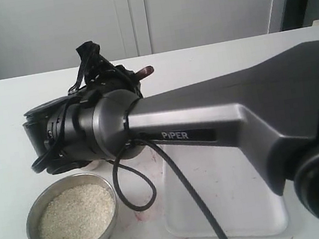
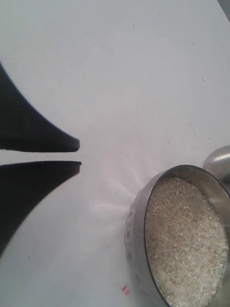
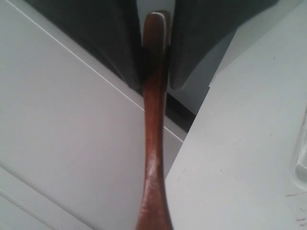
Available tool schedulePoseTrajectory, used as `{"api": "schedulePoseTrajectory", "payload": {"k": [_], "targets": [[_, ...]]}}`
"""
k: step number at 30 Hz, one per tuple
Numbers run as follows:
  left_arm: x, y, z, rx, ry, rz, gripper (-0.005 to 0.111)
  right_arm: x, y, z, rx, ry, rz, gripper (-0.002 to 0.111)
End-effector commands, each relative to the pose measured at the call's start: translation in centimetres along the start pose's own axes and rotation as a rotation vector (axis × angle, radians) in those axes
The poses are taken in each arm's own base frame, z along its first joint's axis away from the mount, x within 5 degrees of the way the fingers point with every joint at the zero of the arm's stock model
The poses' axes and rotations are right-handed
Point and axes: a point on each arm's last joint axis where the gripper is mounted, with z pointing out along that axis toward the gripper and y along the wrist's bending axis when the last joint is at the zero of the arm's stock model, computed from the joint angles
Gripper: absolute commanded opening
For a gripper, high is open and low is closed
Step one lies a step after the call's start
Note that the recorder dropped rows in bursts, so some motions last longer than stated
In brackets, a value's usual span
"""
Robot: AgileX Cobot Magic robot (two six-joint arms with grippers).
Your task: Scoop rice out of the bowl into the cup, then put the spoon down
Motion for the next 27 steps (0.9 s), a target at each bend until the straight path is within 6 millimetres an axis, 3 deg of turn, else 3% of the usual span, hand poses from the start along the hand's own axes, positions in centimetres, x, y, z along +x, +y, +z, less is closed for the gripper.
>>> {"api": "schedulePoseTrajectory", "payload": {"k": [1, 15, 27], "targets": [[0.58, -0.14, 0.07, 0.009, 0.04, -0.004, 0.014, 0.33, 0.22, -0.02, -0.036, 0.001, 0.007, 0.0], [0.58, -0.14, 0.07, 0.009, 0.04, -0.004, 0.014, 0.46, -0.35, -0.02, 0.027, 0.015, 0.046, 0.0], [0.58, -0.14, 0.07, 0.009, 0.04, -0.004, 0.014, 0.26, 0.35, 0.01, -0.046, 0.0, 0.023, 0.0]]}}
